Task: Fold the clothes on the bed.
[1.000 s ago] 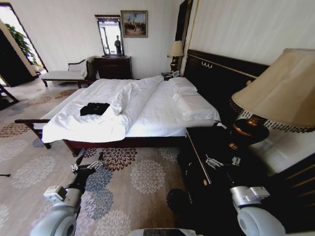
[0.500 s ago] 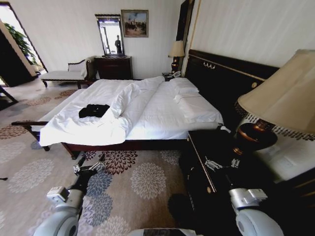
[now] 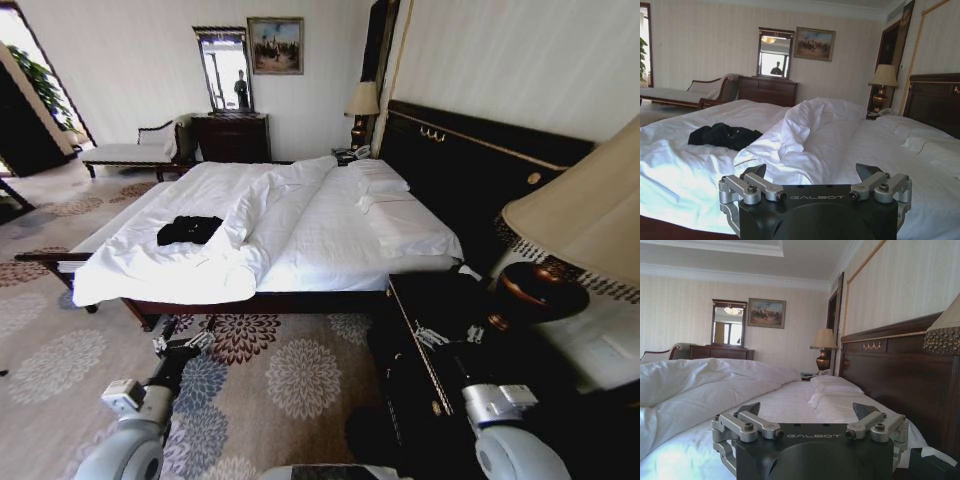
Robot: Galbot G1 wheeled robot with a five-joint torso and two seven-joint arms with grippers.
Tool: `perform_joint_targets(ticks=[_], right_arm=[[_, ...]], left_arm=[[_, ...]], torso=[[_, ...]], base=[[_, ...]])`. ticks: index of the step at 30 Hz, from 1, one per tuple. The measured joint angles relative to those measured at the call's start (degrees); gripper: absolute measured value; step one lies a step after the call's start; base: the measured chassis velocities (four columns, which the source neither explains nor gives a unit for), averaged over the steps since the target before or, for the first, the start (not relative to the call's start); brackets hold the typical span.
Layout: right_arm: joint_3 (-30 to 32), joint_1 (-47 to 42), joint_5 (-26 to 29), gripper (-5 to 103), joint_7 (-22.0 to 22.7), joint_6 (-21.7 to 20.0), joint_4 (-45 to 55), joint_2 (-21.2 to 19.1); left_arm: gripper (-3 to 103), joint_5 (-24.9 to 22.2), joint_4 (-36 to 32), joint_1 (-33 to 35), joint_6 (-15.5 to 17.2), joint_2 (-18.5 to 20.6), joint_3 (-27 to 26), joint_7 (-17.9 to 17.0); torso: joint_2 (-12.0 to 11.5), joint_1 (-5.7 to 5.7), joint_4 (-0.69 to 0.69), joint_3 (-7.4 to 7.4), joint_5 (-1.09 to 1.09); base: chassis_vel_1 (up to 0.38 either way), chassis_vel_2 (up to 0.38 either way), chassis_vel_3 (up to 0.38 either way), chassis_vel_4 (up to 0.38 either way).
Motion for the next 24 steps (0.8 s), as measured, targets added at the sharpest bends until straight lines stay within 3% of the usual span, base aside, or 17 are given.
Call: perform_joint_targets(ticks=[24], right_arm=[[-0.39, -0.44, -0.76, 100, 0.68, -0.09, 0.36, 0.60]], left_arm=[[100, 0.84, -0.56, 1.14, 0.01, -0.11, 1.21, -0.14]], torso=[[0.00, 0.00, 0.00, 0.00, 0.00]], base=[[-0.113, 0.111, 0.114, -0.110]])
